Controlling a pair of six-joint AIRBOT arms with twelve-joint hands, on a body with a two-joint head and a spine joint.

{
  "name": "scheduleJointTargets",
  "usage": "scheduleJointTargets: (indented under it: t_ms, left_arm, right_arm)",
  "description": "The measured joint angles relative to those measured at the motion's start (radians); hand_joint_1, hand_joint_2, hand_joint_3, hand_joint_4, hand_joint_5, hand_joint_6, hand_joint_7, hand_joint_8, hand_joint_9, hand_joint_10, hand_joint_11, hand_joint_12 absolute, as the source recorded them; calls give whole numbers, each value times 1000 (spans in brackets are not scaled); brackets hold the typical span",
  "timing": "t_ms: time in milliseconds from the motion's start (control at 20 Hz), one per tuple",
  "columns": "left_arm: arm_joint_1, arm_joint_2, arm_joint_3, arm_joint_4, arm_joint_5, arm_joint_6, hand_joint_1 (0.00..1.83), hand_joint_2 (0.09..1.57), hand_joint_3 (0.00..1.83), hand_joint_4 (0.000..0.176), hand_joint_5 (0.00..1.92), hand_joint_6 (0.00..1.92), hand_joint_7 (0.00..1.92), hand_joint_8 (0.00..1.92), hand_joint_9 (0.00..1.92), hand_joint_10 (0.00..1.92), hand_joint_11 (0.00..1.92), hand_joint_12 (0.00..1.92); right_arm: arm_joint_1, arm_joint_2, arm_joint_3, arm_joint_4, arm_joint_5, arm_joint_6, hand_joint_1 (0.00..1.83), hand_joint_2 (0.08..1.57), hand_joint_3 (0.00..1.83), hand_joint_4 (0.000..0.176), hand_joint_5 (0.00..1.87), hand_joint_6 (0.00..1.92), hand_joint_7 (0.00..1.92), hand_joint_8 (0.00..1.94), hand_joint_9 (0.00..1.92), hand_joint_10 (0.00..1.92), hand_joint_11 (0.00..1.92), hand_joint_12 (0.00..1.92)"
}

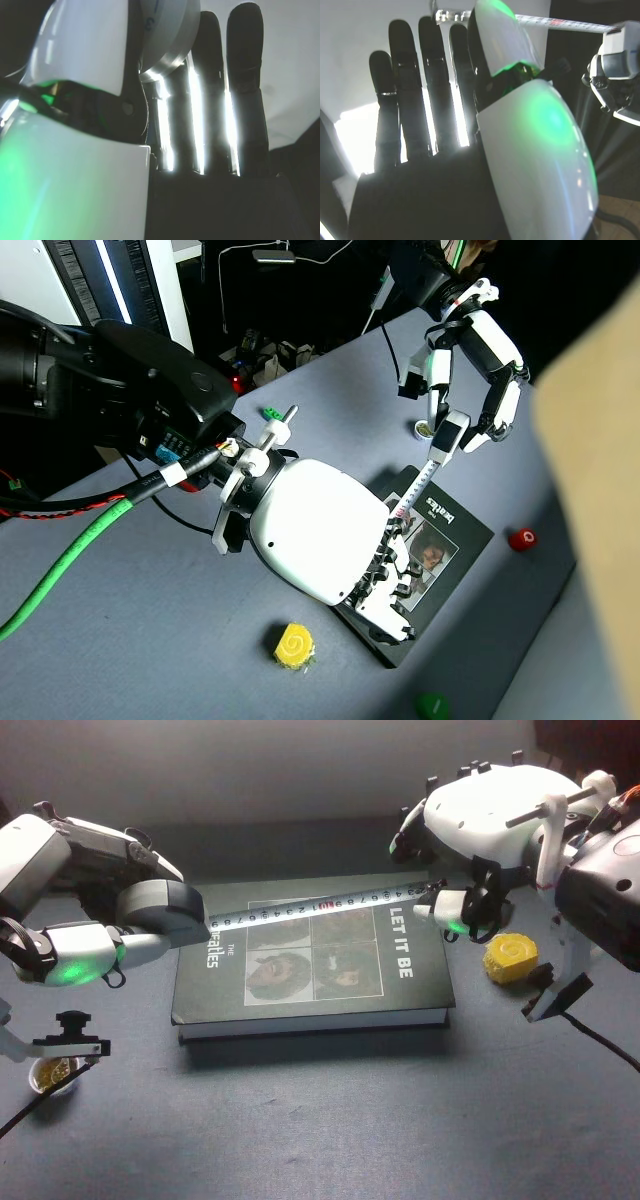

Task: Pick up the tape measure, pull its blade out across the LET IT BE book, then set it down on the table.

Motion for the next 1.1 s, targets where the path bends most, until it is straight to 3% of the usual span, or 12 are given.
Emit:
scheduleJointTargets:
  t_ms: [700, 800, 850, 900, 950, 1100]
  left_arm:
    - [5, -1, 0, 0, 0, 0, 1390, 1065, 0, 0, 1109, 570, 1150, 748, 917, 1218, 813, 1143]
    - [5, -1, 0, 0, 0, 0, 1390, 1065, 0, 0, 1116, 565, 1151, 753, 909, 1219, 814, 1140]
    - [5, -1, 0, 0, 0, 0, 1390, 1065, 0, 0, 1117, 564, 1151, 754, 909, 1219, 814, 1140]
    - [5, -1, 0, 0, 0, 0, 1390, 1065, 0, 0, 1116, 564, 1151, 754, 908, 1219, 815, 1140]
    - [5, -1, 0, 0, 0, 0, 1390, 1064, 0, 0, 1123, 561, 1147, 757, 907, 1220, 815, 1139]
    - [5, -2, 0, 0, 0, 0, 1390, 1064, 0, 0, 1126, 558, 1147, 756, 907, 1219, 816, 1137]
  right_arm:
    - [-7, 0, 2, -11, 3, 3, 1038, 1173, 1, 0, 725, 23, 829, 2, 764, 82, 222, 1224]
    - [-7, 0, 2, -10, 3, 3, 1053, 1175, 1, 0, 785, 36, 904, 24, 830, 109, 305, 1231]
    - [-7, 0, 3, -11, 2, 3, 1091, 1196, 15, 0, 792, 1005, 983, 31, 901, 143, 442, 1209]
    - [-7, 0, 3, -12, 3, 3, 1175, 1163, 32, 0, 811, 1269, 953, 766, 976, 196, 576, 1257]
    - [-7, 0, 3, -12, 2, 3, 1190, 1171, 16, 0, 817, 1334, 926, 946, 998, 332, 665, 1294]
    - [-7, -2, 3, -10, 3, 4, 1191, 1175, 3, 0, 813, 1326, 930, 1010, 920, 678, 677, 1344]
